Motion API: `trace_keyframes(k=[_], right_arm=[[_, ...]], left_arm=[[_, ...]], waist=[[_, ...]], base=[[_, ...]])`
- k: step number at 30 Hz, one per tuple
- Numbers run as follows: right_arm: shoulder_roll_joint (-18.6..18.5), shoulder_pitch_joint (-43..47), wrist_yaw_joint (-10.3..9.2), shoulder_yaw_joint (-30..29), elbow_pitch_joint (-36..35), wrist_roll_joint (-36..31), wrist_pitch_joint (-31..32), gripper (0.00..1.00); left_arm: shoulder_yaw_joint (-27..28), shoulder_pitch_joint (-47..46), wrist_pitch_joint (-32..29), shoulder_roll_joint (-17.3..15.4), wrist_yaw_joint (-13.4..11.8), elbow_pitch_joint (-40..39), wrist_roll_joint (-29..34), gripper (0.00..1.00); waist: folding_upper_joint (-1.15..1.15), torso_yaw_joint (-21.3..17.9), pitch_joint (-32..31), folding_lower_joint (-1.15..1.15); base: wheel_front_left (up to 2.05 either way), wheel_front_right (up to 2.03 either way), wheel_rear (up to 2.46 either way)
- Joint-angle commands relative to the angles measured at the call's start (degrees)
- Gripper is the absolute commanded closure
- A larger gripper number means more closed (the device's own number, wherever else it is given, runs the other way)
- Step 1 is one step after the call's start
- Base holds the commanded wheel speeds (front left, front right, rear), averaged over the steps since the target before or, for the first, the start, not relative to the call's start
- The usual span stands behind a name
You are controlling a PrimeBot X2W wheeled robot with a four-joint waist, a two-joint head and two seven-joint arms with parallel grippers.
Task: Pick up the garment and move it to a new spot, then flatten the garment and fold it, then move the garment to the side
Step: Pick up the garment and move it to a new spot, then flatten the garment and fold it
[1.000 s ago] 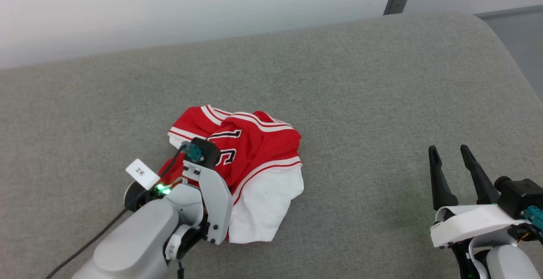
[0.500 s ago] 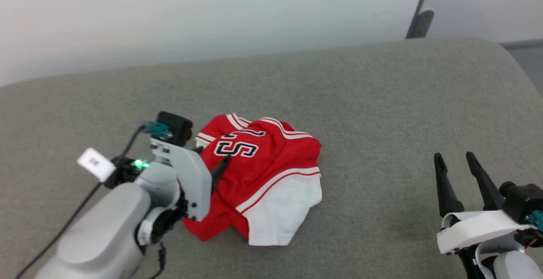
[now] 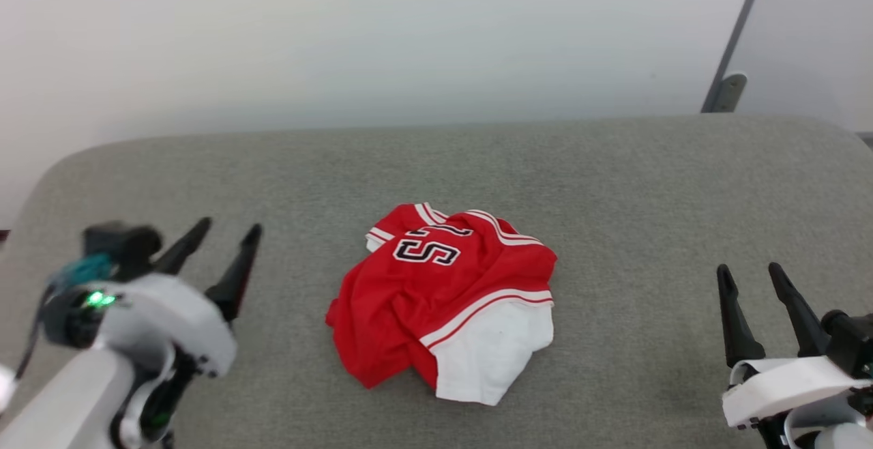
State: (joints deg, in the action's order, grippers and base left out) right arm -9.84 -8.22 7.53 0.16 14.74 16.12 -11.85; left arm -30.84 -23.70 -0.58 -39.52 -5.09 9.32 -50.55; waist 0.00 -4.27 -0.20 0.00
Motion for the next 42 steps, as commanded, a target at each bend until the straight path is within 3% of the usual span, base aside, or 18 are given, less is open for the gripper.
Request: trace_keyframes(k=[1, 5, 11, 24, 33, 42], right_arm=[[-0.1, 0.9, -0.08, -0.4, 0.0, -0.1, -0.3, 0.0], [-0.5, 1.9, -0.08, -1.2, -0.1, -0.2, -0.6, 0.0], [-0.3, 3.0, -0.08, -2.4, 0.3, -0.4, -1.3, 0.0], [0.4, 3.9, -0.08, -3.0, 0.2, -0.7, -1.7, 0.0], [0.5, 3.9, -0.08, 0.8, -0.1, 1.4, 0.3, 0.0], [-0.2, 2.5, -0.08, 8.1, 0.3, 5.2, 7.2, 0.0]], left_arm=[[0.9, 1.5, 1.8, -0.6, 0.0, -0.2, -0.2, 0.0], [4.5, 7.5, 10.1, -2.2, -0.2, 0.1, -1.1, 0.0], [8.8, 13.4, 15.1, -2.3, 0.1, 1.1, -0.9, 0.0], [20.9, 22.4, 15.8, 2.7, 1.5, -2.0, 4.9, 0.0], [23.0, 22.1, 15.7, 4.2, 3.5, -2.0, 6.8, 0.0], [22.3, 20.2, 15.6, 4.8, 4.1, -1.7, 7.7, 0.0]], waist=[[0.0, 1.0, -0.8, 0.0], [0.0, 1.8, -1.1, 0.0], [0.0, 2.8, -1.2, 0.0], [0.0, 4.0, -1.2, 0.0], [0.0, 5.3, -0.6, 0.0], [0.0, 10.0, 1.0, 0.0]], base=[[0.0, 0.0, 0.0], [0.0, 0.0, 0.0], [0.0, 0.0, 0.0], [0.0, 0.0, 0.0], [0.0, 0.0, 0.0], [0.0, 0.0, 0.0]])
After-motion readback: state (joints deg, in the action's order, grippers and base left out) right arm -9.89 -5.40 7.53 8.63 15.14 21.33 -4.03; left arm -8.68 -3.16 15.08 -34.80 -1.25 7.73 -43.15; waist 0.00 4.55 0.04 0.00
